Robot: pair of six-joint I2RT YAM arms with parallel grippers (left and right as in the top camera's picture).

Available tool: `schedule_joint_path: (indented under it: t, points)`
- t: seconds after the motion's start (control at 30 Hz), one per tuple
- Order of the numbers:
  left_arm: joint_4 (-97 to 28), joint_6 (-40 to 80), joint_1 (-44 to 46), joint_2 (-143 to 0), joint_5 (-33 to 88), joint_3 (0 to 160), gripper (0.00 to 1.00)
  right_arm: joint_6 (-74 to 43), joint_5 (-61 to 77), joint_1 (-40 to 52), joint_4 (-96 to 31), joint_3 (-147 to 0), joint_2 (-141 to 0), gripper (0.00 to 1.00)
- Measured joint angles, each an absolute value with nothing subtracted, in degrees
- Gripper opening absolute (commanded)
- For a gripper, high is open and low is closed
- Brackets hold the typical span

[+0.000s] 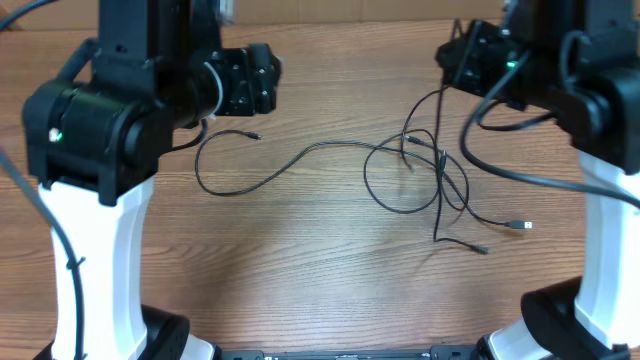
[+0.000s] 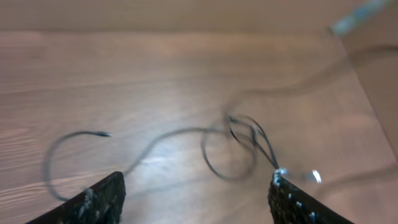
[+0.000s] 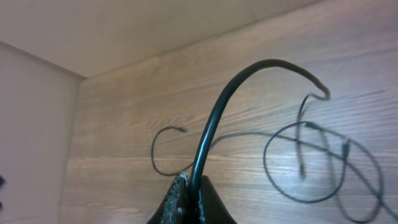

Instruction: Untangle cables

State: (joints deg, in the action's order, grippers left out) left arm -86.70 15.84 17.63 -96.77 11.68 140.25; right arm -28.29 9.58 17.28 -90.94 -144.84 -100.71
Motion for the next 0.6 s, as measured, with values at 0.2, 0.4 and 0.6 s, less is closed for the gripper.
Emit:
schedule_joint_path:
  t: [0.2,0.4,0.6]
  points:
    - [-88.6,10.0,17.6,-98.3,20.4,140.1,0.72,-32.2,11.9,17.4,-85.6,-144.8,-102.9,0.04]
    - [-85.2,4.6,17.6,-98.3,29.3,138.0,0.7,-37.6,17.1,17.4,-79.4,-144.8,-103.1,0.04]
    - [-74.3,2.8,17.6,-98.3,37.3,128.1,0.67,-39.7,20.1,17.4,-78.3,-144.8,-103.1,0.04]
